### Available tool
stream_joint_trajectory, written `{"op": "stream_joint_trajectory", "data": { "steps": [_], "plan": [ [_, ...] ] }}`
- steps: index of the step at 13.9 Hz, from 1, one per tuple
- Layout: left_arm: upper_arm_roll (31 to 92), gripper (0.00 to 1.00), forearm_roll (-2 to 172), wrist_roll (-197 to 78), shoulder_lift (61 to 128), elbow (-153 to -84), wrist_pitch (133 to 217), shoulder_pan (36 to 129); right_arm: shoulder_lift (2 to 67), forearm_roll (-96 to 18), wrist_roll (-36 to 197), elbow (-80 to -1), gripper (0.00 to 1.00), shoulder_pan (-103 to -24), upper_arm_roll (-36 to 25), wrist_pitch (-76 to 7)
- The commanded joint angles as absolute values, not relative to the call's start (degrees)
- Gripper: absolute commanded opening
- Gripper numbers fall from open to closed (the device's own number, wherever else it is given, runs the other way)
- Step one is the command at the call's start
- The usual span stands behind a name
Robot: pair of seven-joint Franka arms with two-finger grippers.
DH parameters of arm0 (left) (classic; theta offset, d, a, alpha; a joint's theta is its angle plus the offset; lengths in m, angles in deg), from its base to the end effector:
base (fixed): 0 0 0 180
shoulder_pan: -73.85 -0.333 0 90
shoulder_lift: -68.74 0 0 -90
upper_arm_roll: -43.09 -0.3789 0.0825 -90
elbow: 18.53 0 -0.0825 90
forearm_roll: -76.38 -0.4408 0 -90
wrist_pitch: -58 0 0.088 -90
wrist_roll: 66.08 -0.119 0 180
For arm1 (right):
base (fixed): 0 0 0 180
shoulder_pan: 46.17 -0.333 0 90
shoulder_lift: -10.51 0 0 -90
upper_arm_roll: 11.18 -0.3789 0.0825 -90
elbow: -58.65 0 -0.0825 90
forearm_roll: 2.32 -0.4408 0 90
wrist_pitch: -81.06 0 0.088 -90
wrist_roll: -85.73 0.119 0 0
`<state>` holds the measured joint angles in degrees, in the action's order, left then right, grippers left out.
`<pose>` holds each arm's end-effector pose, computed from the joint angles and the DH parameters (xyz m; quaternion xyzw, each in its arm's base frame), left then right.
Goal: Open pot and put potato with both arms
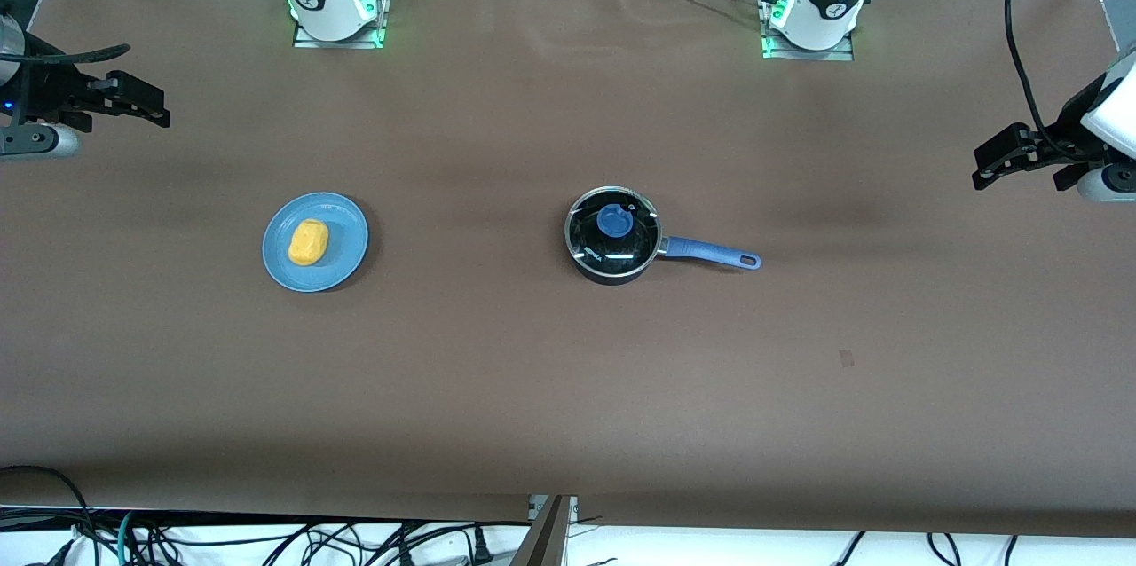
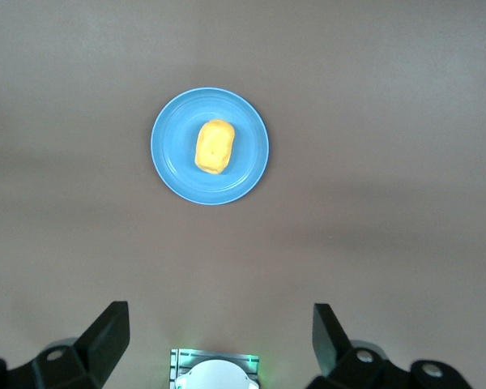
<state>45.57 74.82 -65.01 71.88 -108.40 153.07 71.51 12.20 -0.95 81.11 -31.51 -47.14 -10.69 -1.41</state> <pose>0.6399 0.0022 0.6504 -0.9997 -0.0072 -0.0181 0.0122 0.6043 0.0020 0.6458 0.9956 0.0437 -0.0821 0.0091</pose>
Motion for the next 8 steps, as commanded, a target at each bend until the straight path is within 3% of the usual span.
{"op": "stream_joint_trajectory", "data": {
  "steps": [1, 8],
  "plan": [
    [45.7, 1.00, 75.1, -65.6, 72.6, -107.0, 152.6, 70.6, 11.6, -0.8, 81.6, -31.7, 1.00, -46.6, -11.1, -1.5],
    [46.2, 1.00, 74.8, -64.9, 72.8, -107.1, 151.2, 70.6, 11.7, -0.8, 81.6, -31.7, 1.00, -46.6, -11.1, -1.5]
  ]
}}
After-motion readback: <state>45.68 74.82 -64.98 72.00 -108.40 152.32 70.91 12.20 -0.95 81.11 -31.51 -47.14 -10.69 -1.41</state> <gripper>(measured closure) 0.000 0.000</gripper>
